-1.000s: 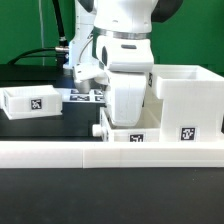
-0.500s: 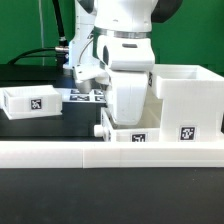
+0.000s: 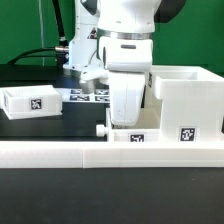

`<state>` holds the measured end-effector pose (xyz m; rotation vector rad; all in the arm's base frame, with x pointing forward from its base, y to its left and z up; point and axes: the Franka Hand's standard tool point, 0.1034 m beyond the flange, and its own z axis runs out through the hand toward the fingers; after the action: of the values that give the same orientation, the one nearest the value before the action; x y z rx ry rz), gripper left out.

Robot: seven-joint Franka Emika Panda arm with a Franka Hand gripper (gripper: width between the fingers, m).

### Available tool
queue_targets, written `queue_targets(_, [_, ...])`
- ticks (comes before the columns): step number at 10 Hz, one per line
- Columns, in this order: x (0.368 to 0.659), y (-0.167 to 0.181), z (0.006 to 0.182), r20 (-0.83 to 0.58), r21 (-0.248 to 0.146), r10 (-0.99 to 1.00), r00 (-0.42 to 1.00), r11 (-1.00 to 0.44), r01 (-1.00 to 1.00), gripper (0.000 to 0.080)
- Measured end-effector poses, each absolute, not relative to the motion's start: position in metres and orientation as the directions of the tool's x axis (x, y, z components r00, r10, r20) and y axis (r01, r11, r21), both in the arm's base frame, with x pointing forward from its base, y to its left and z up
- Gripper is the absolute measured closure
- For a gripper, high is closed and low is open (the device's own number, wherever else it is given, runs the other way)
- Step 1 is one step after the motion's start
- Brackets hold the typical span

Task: Assemble drawer

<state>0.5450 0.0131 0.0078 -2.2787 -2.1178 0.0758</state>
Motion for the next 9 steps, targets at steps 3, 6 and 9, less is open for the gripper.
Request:
queue_targets(3, [0.545,0.013,0.007,-0.016,-0.055,0.996,0.085,-0.085,0.995,0.0755])
queue_targets(6, [0.543,0.006,0.009,-0.018,-0.066,0.997,0.071,-0.072,0.995,0.0644])
queue_targets(9, [0.547,0.004,0.021,-0.023,-0.065,0.997,0.076,-0.078,0.995,0.0348])
